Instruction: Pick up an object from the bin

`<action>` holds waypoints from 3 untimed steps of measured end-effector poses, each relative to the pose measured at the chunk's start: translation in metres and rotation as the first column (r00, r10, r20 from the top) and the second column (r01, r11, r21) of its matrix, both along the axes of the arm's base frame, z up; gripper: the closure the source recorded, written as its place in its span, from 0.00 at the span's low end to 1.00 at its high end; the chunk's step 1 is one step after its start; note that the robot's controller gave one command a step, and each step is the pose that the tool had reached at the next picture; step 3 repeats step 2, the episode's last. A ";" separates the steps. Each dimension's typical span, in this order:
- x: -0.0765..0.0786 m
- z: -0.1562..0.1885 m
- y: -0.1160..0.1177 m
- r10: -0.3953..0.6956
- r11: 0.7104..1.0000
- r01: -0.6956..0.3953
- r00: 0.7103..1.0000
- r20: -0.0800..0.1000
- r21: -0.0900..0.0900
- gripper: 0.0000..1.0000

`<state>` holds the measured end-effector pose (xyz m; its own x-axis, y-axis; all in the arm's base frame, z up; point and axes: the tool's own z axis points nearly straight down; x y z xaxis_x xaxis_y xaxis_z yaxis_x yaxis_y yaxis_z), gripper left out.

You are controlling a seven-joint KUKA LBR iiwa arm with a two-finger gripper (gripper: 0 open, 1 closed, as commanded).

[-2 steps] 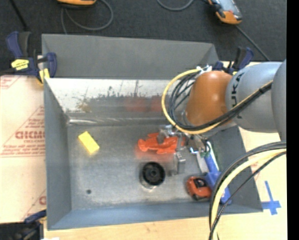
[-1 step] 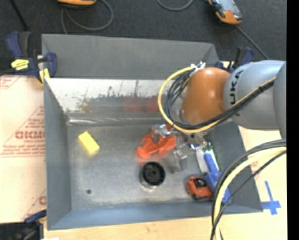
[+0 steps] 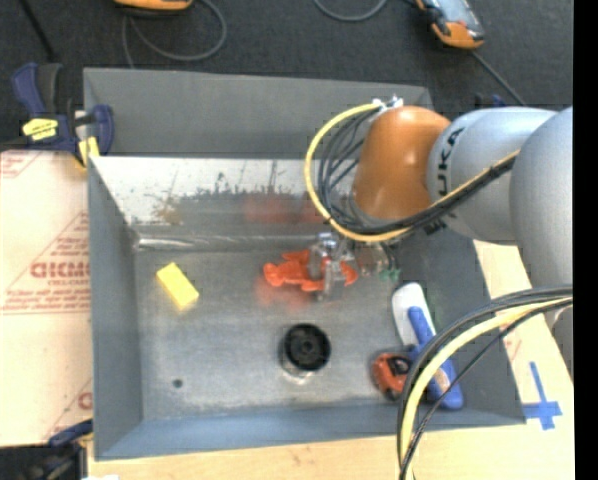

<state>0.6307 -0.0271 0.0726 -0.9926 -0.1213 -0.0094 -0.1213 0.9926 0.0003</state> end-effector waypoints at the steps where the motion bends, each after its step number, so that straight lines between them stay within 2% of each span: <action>1: 0.000 0.000 0.000 0.000 1.000 0.000 1.000 0.000 0.000 1.00; 2: 0.009 0.143 -0.007 -0.030 1.000 0.030 1.000 -0.002 0.001 1.00; 3: 0.009 0.143 -0.007 -0.030 1.000 0.030 1.000 -0.002 0.001 1.00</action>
Offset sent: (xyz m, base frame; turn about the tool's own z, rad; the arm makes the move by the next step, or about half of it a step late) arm 0.0076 -0.0076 0.1411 0.0361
